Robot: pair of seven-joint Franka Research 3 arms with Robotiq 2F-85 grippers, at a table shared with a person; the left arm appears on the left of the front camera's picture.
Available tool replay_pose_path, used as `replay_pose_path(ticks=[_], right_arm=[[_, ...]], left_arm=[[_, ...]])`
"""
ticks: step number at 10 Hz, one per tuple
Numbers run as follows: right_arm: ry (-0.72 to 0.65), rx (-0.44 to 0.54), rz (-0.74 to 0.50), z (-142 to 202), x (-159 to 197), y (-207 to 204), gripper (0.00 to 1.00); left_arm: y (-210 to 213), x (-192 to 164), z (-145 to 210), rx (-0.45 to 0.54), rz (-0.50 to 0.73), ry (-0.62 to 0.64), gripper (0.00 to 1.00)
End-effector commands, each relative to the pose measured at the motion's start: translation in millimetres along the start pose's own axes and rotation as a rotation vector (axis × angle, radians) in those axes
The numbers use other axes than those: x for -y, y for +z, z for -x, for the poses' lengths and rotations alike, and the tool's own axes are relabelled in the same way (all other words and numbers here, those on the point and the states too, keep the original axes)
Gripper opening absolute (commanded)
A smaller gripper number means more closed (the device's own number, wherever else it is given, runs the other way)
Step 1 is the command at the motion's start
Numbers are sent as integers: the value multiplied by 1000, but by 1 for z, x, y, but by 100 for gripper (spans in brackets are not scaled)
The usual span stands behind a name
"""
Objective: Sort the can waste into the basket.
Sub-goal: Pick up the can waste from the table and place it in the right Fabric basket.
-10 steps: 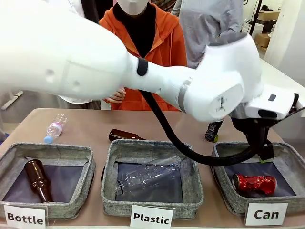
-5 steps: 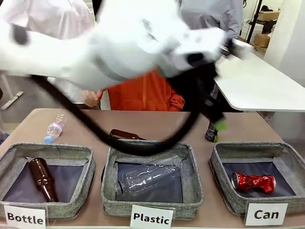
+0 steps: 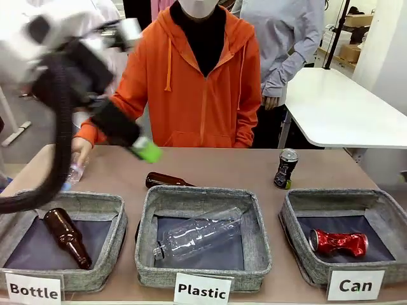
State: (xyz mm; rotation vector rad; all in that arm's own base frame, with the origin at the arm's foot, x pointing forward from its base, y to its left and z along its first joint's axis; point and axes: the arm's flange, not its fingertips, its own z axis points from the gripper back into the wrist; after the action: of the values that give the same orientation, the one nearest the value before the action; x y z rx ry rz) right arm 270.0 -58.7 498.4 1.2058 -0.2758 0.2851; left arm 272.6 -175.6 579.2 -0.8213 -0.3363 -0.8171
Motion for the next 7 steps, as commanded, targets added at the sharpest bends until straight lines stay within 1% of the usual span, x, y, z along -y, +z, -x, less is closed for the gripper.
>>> replay_pose_path(ticks=[1,2,3,4,5,7], right_arm=[[-155,62,-131,7,14,-58,100],[-243,155,-157,1,20,-58,100],[-340,223,-170,-3,27,-52,100],[-366,289,-167,-1,38,-37,100],[-237,91,-151,-36,27,-29,100],[-237,91,-151,-36,27,-29,100]], left_arm=[[64,-15,81,310,23,213,70],[85,-28,130,513,81,282,70],[99,-44,177,700,113,371,70],[86,-50,208,822,120,467,70],[123,-37,100,390,91,274,70],[123,-37,100,390,91,274,70]])
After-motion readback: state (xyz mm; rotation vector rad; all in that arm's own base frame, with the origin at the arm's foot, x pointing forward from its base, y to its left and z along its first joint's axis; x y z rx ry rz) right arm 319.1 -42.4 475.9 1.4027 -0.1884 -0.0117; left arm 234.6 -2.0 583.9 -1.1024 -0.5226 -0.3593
